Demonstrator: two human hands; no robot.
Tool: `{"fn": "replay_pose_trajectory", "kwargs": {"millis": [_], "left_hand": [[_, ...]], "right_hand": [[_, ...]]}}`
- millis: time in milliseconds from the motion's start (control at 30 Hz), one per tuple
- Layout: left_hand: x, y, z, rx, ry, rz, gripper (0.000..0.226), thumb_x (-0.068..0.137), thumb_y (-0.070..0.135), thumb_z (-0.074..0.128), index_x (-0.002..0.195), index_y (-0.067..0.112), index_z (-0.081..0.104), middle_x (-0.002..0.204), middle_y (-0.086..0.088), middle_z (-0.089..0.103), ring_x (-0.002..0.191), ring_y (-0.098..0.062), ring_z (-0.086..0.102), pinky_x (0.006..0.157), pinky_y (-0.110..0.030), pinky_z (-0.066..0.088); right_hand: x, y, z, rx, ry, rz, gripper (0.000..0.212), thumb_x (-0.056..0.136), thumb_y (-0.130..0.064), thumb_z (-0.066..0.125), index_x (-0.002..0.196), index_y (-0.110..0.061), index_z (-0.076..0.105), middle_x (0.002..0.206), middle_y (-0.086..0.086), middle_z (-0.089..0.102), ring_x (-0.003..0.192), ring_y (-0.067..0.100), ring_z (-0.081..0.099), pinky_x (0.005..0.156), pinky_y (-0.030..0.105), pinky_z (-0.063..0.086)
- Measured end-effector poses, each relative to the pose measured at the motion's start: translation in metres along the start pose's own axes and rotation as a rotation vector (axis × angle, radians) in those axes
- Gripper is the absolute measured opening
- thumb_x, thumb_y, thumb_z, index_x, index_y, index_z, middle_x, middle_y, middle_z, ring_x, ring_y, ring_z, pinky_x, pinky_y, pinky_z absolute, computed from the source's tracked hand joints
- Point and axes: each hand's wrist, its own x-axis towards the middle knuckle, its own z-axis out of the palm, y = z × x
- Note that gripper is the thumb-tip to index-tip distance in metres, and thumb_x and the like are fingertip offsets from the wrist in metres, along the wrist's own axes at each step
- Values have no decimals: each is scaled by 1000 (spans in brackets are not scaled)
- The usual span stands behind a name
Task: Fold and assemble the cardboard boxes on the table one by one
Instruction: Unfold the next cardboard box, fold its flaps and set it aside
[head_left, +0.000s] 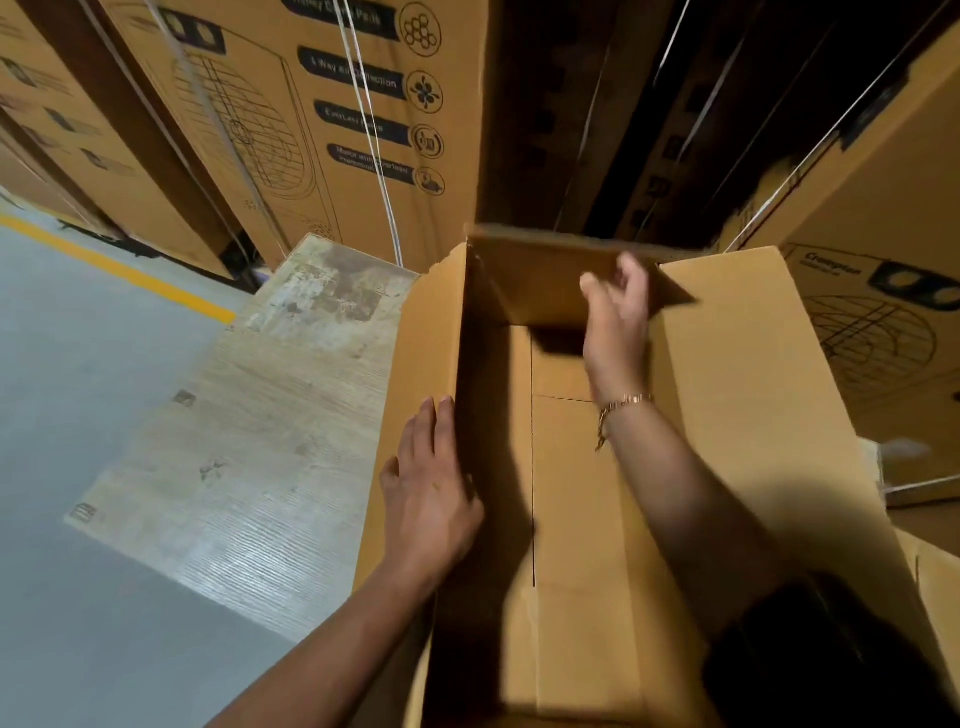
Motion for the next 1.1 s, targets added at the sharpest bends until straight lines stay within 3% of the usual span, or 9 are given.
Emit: {"fn": "replay_pose_trajectory", "kwargs": {"millis": [67,133,300,633,733,833,933,1000,1100], "left_hand": [[1,2,0,-14,-9,-4,103,89,23,64,161,23,-8,170,1,-2,156,-22,9,119,-53,30],[1,2,-1,-3,-15,-3,106,88,22,66,161,23,-10,170,1,-4,156,-21,7,120,-52,30],[1,1,-3,21,-40,-11,116,86,22,72,159,25,-18,169,4,-10,156,-19,3,121,-52,29],[-1,3,-9,30,-44,-7,112,87,25,72,161,23,-14,170,1,-7,156,-24,8,118,-53,33],[-3,2,-10,56,-52,-16,113,87,29,72,161,23,-13,170,-2,-4,156,-26,10,117,-55,35],[-2,1,-12,66,-58,-22,106,91,37,68,161,23,-10,170,-2,-2,155,-28,12,116,-59,35],[-3,4,-16,127,-70,-25,101,94,47,62,161,23,-9,171,-4,-5,156,-30,8,116,-63,32],[-7,7,-20,211,-89,-15,102,94,53,60,161,21,-10,171,-6,-7,157,-32,4,118,-64,28],[-23,14,-26,319,-153,37,101,95,59,56,162,19,-9,170,-7,-11,157,-32,-2,120,-65,21]], "right_hand": [[43,-12,4,-532,-42,-279,61,95,-49,53,151,-35,34,162,-5,27,147,20,28,114,41,27],[89,-13,7,-982,-167,-330,64,96,-56,45,154,-34,29,167,-3,12,153,26,12,118,53,15],[135,28,7,-1312,-386,-216,50,97,-58,39,140,-33,44,147,2,48,137,30,37,112,60,23],[79,30,-91,-1201,-272,-232,76,92,-58,54,155,-23,29,162,4,29,149,26,22,120,48,20],[24,38,-169,-1143,-161,-18,87,83,-73,55,152,-26,32,160,3,31,145,29,29,113,50,27],[-42,40,-253,-832,-78,311,100,70,-78,64,149,-24,35,151,9,45,134,35,46,108,53,40],[-115,25,-309,-433,-294,537,112,43,-78,83,131,-12,60,125,12,69,113,32,67,98,48,50],[-151,8,-325,-237,-338,494,96,45,-65,90,120,-9,68,113,12,75,99,29,73,83,39,57],[-189,-28,-325,-63,-244,348,23,93,-19,66,110,-4,70,100,14,77,81,20,76,66,24,60]]}}
